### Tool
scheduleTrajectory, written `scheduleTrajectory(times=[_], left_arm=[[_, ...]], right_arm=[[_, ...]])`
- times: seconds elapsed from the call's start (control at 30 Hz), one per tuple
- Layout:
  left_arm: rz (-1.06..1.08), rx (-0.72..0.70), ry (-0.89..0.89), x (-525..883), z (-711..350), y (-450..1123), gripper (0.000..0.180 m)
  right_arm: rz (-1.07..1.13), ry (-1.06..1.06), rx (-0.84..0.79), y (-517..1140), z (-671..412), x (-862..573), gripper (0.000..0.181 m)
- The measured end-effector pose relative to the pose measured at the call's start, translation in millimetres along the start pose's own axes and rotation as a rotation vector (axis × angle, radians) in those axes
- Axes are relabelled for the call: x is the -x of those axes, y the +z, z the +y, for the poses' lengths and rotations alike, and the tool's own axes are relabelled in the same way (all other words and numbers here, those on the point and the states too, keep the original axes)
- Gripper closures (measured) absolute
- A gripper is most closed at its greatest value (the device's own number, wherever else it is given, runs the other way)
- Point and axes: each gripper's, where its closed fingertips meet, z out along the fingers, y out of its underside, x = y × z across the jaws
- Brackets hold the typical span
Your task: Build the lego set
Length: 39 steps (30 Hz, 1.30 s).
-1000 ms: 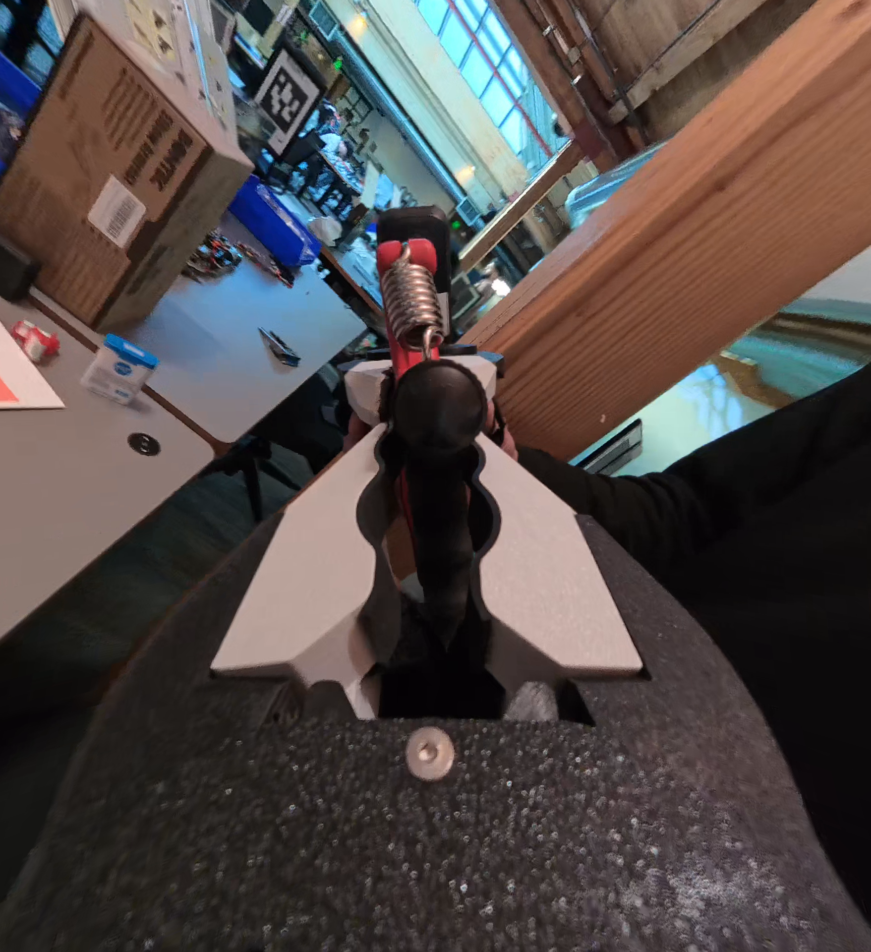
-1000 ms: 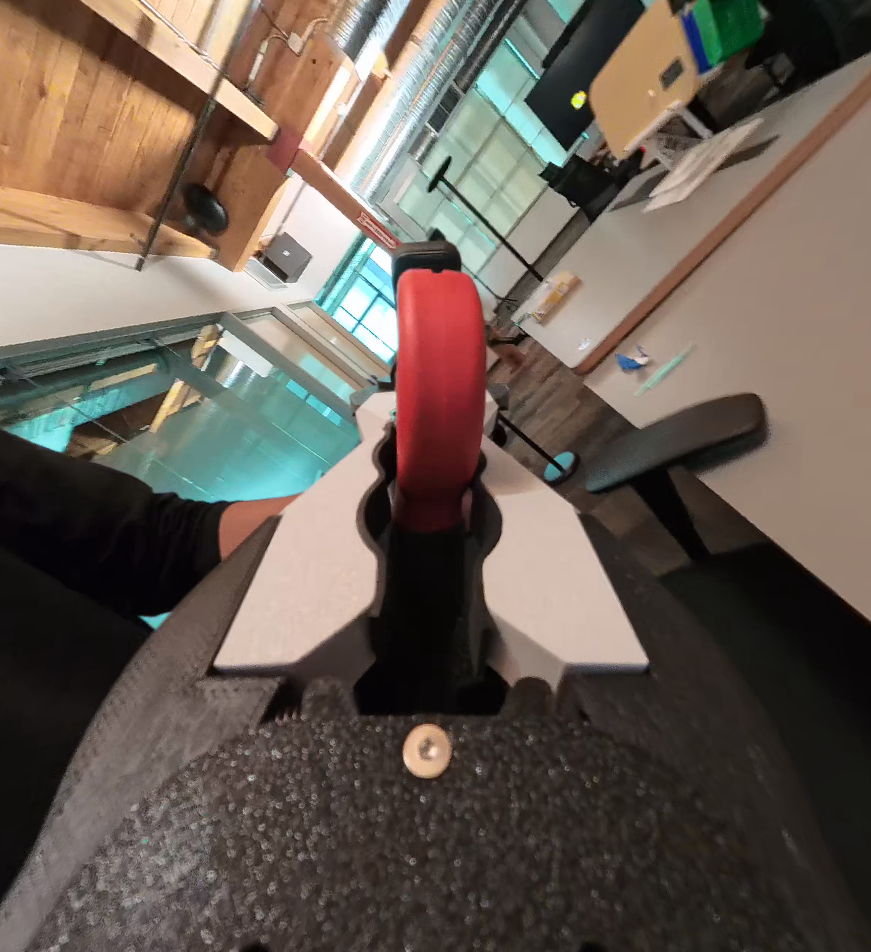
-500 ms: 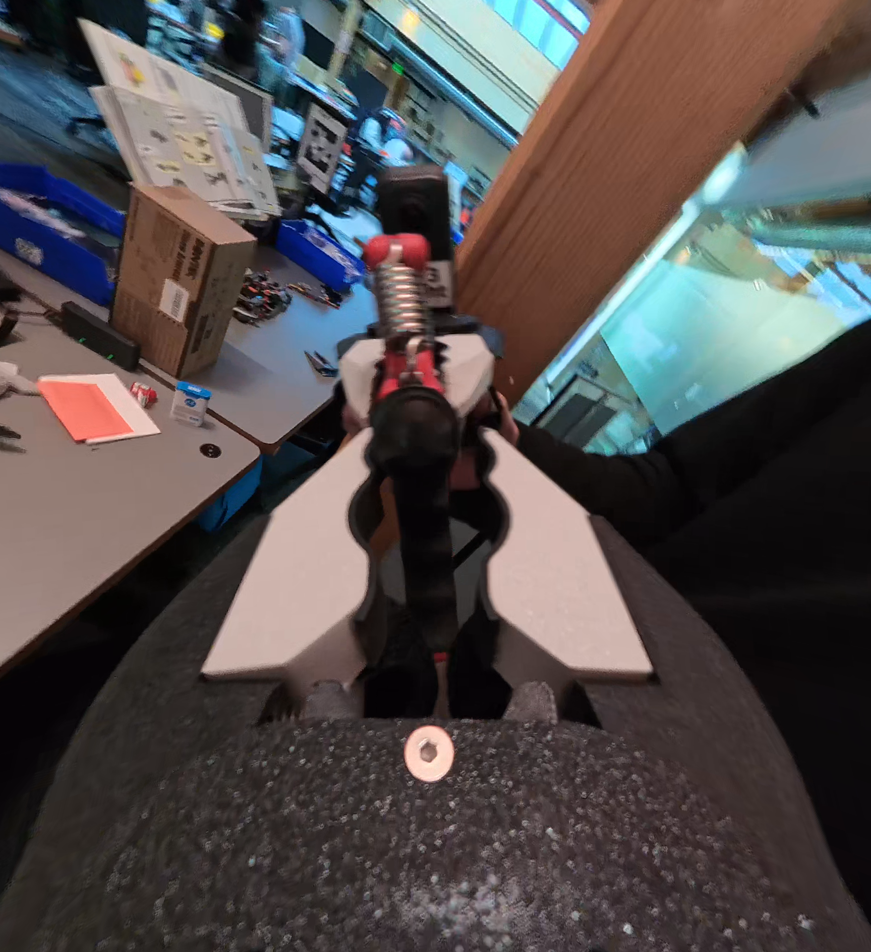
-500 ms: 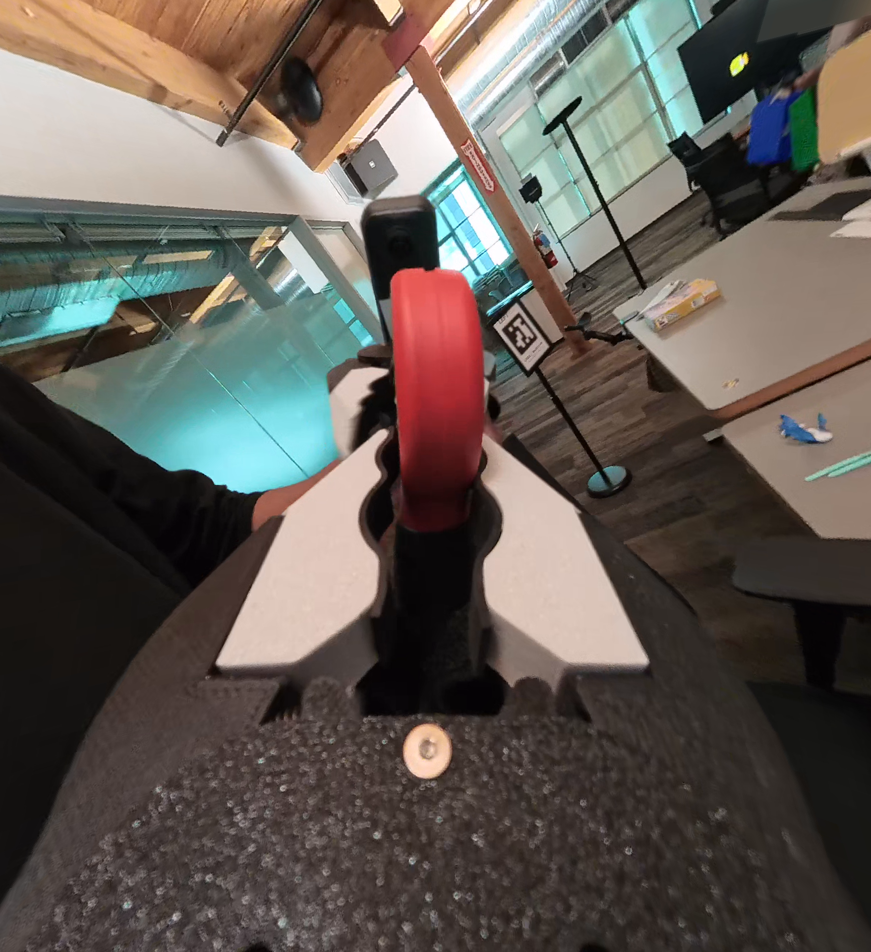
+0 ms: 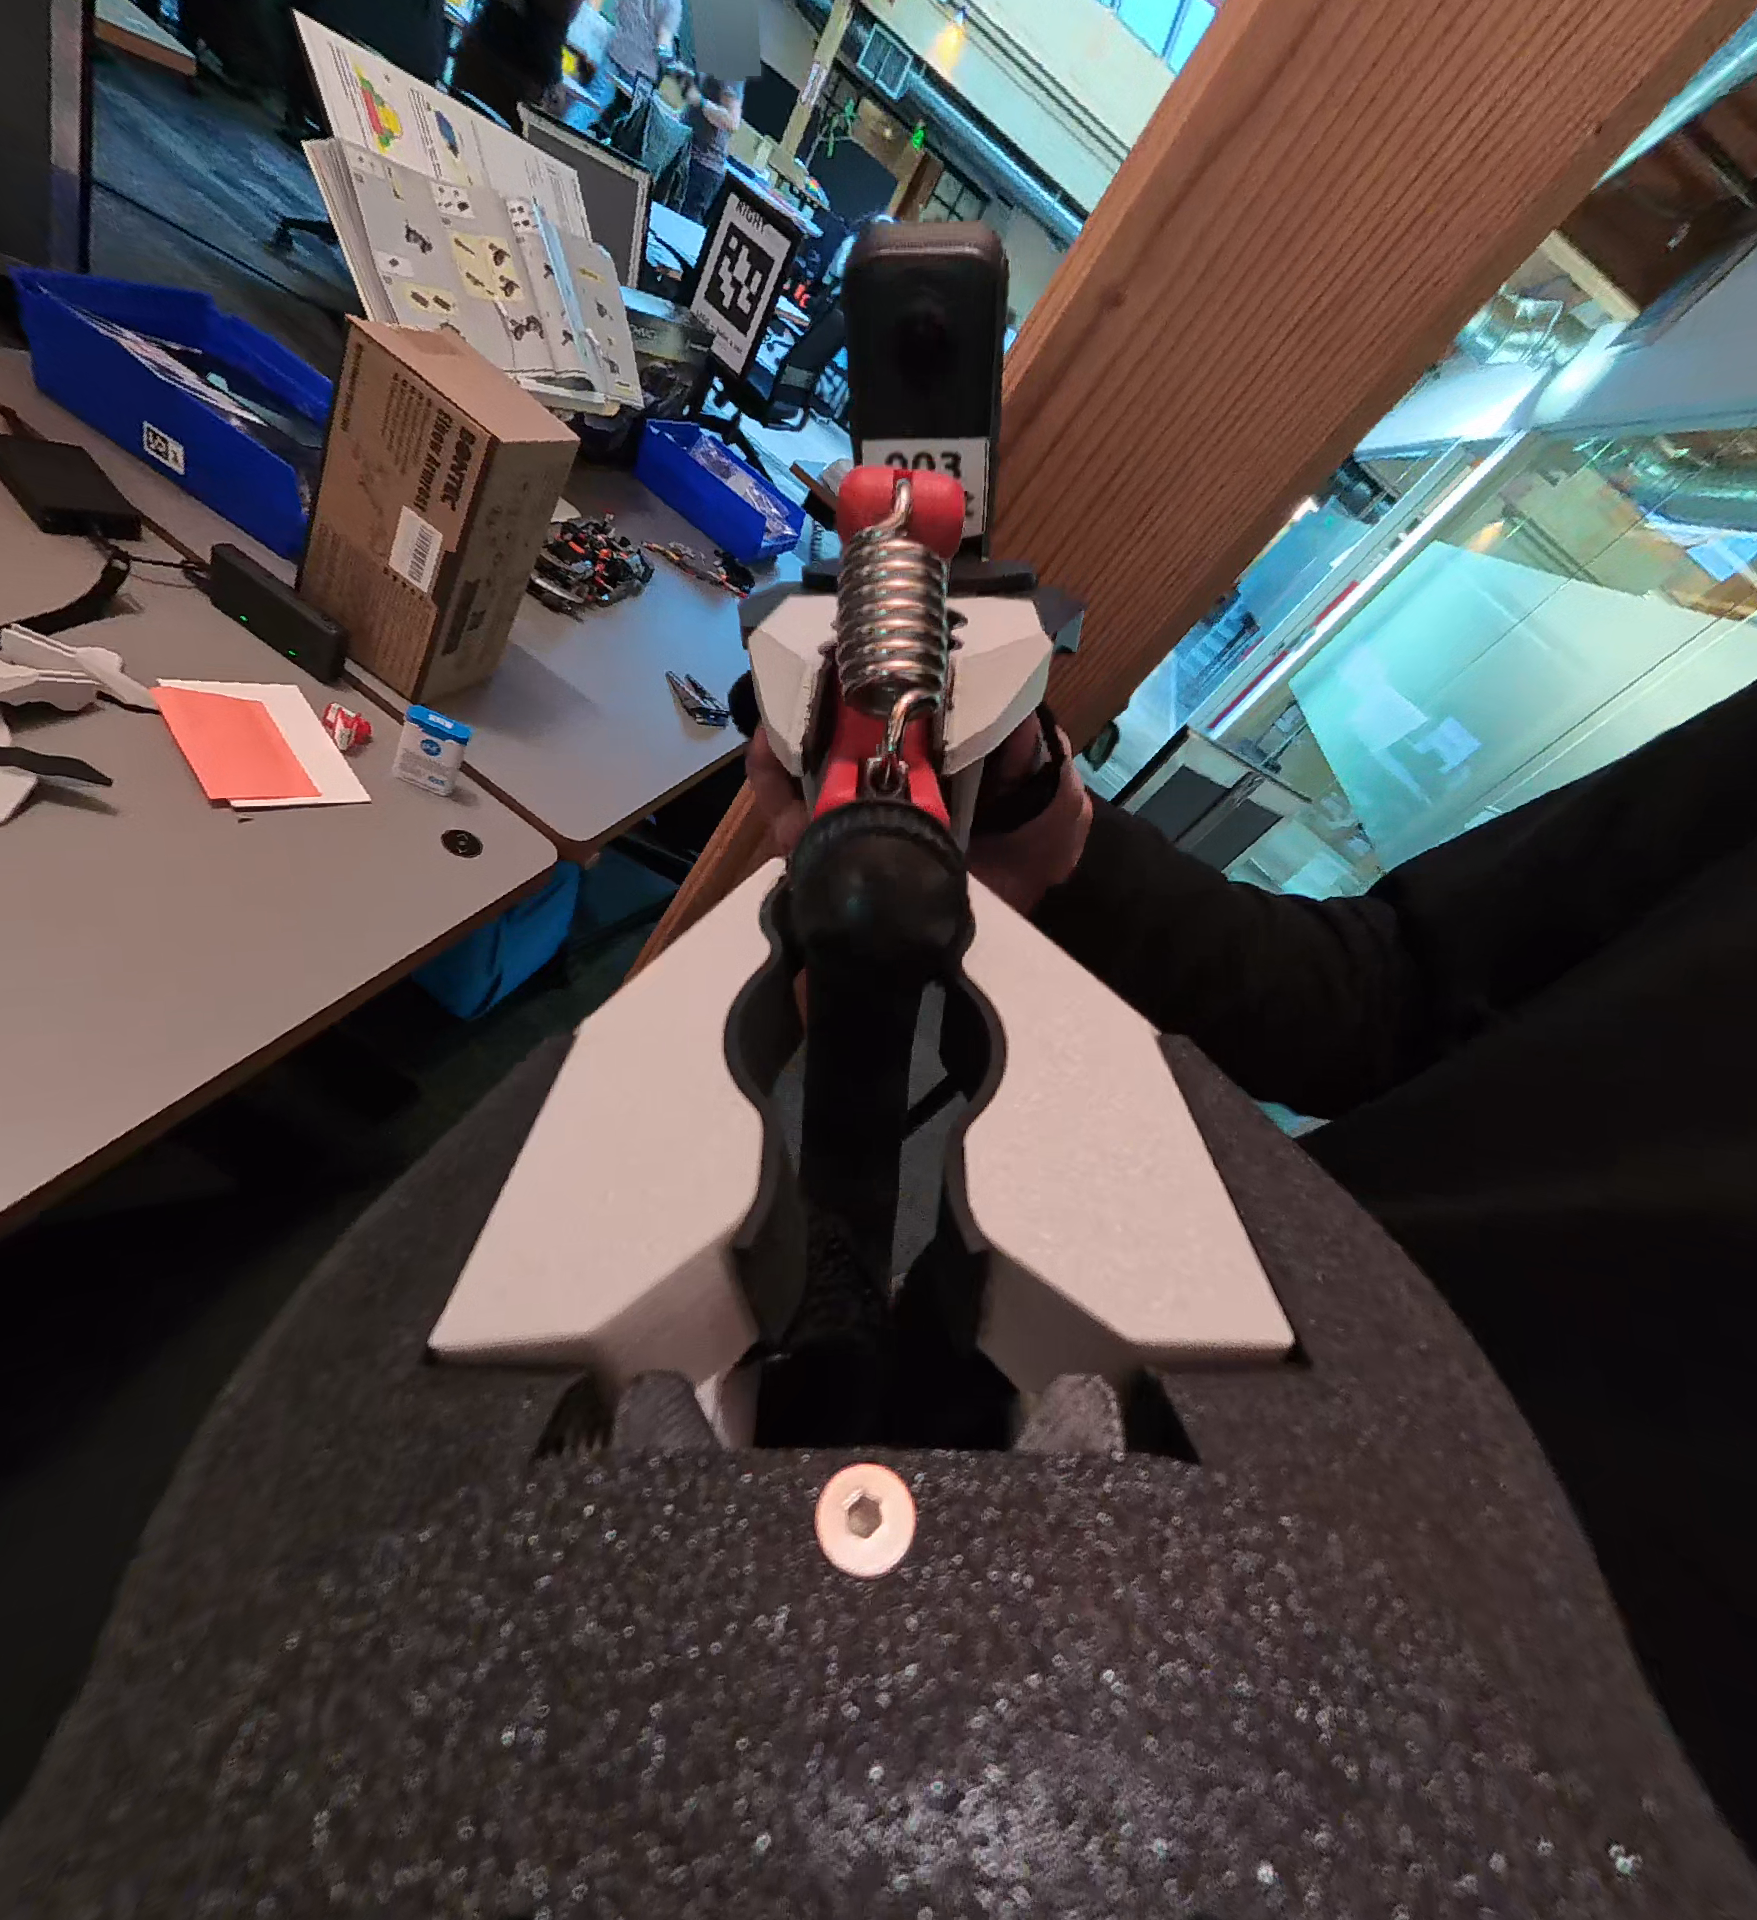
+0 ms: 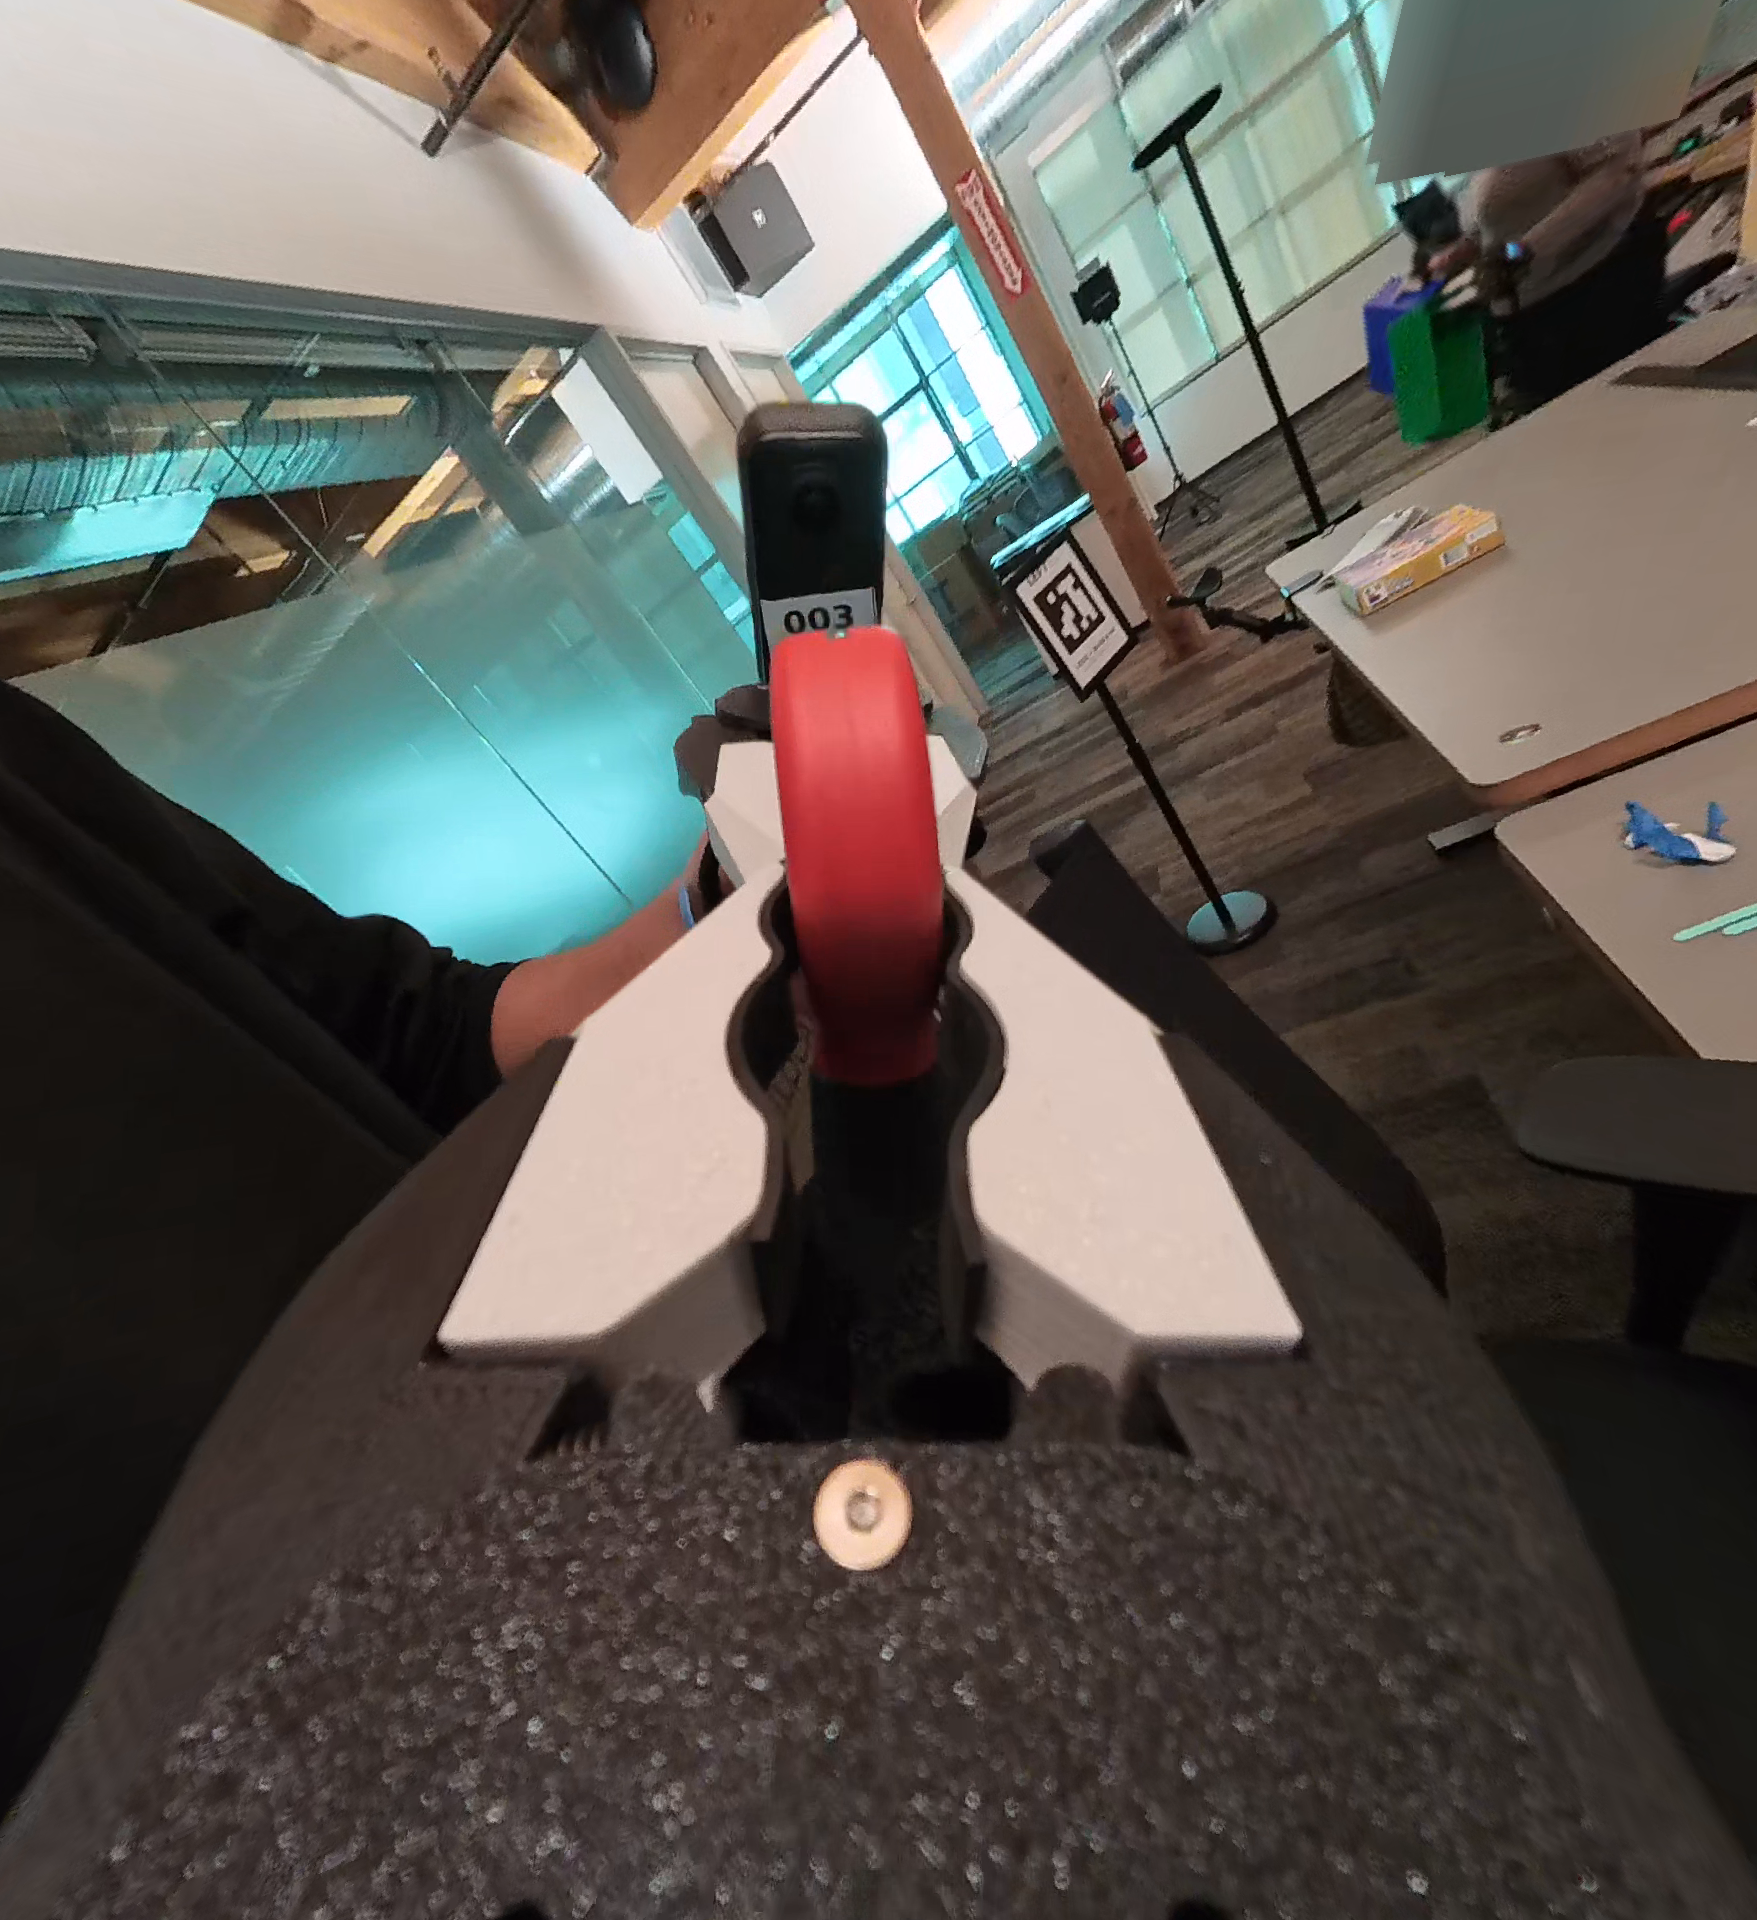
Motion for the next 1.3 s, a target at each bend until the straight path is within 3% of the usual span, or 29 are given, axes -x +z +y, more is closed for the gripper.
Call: scheduleTrajectory(times=[0.07, 0.17, 0.4, 0.5, 0.73, 0.83, 1.0, 1.3], left_arm=[[-0.033, 0.004, 0.051, -2.8, 0.2, 0.0, 0.158], [-0.104, -0.027, 0.134, -2.9, -7.5, -12.5, 0.14], [-0.151, 0.043, 0.46, -15.5, -7.7, -21.2, 0.143], [-0.211, 0.084, 0.601, -17.6, -5.6, -22.2, 0.155], [-0.226, 0.121, 0.707, -26.2, -0.9, -13.2, 0.152], [-0.224, 0.153, 0.744, -30.0, 0.9, -10.9, 0.158], [-0.175, 0.15, 0.543, -29.9, 0.1, -9.9, 0.159], [0.03, 0.045, -0.222, -26.2, -7.4, -3.6, 0.159]], right_arm=[[-0.007, 0.013, 0.002, -0.1, -1.7, 5.5, 0.159], [-0.022, 0.054, -0.042, -9.9, -10.8, 11.1, 0.158], [-0.024, 0.172, -0.035, -22.3, -8.6, 15.2, 0.159], [-0.007, 0.18, -0.033, -27.8, -8.2, 16.2, 0.159], [-0.01, 0.189, -0.012, -31.2, -3.6, 22.7, 0.158], [-0.008, 0.19, -0.005, -31.3, -1.9, 23.4, 0.158], [0.013, 0.154, 0.005, -32.2, -1.0, 23.7, 0.158], [0.039, 0.074, 0.018, -37.4, -2.5, 23.3, 0.158]])
